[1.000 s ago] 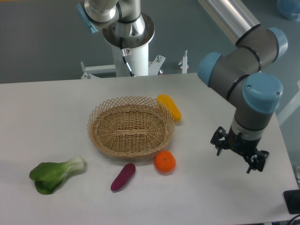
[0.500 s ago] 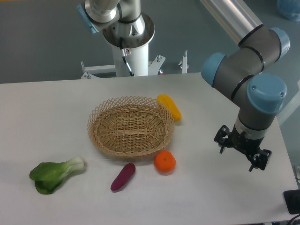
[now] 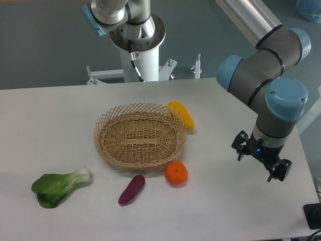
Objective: Place the green vegetable on the table
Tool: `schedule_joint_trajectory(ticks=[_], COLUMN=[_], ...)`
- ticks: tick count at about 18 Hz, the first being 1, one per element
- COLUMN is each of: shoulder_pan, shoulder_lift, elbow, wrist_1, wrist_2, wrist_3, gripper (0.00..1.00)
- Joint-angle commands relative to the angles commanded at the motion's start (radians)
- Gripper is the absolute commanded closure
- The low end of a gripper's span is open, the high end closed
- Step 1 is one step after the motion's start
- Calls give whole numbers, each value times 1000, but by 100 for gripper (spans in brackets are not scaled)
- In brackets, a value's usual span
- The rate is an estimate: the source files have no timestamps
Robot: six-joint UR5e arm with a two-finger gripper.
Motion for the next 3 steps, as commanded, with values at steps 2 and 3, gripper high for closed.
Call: schedule_joint_trajectory(ticks=[2,3], shoulder_pan=[0,0], shoulder_lift=[-2,-2], elbow=[0,0], wrist_1=[2,2], wrist_2=[0,2], wrist_3=[-2,-2], gripper=[0,0])
